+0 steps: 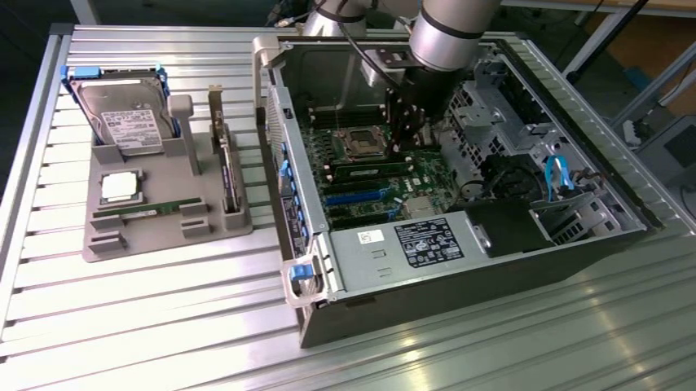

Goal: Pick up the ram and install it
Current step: 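Press down the ram until it locks into place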

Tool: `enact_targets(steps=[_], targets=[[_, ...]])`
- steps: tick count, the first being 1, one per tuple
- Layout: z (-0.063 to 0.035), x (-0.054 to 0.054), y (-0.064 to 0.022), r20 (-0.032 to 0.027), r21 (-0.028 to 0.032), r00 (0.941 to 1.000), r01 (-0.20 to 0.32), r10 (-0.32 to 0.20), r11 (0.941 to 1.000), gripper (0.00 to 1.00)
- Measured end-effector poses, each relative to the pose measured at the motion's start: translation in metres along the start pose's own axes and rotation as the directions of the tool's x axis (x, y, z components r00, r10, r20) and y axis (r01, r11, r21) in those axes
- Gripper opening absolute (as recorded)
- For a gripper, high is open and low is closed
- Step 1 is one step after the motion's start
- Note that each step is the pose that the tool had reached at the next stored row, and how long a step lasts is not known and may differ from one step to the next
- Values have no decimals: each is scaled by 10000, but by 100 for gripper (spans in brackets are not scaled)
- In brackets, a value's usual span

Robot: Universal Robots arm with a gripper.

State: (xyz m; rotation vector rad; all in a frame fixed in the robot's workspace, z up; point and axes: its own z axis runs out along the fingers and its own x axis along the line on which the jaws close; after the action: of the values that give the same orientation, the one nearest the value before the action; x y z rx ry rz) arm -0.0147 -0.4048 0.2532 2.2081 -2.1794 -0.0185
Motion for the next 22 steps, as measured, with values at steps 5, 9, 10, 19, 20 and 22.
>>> enact_targets(steps=[5,9,10,19,20,22], targets=[[20,-5,346,2,0,10000,0,0,10000,10],[29,-7,510,2,0,10000,0,0,10000,10],[32,-8,545,3,1,10000,-1,1,10000,10],[35,-8,602,1,0,10000,0,0,10000,10],[41,-8,602,4,2,10000,0,0,10000,10],[67,-9,602,2,1,10000,0,0,10000,10]])
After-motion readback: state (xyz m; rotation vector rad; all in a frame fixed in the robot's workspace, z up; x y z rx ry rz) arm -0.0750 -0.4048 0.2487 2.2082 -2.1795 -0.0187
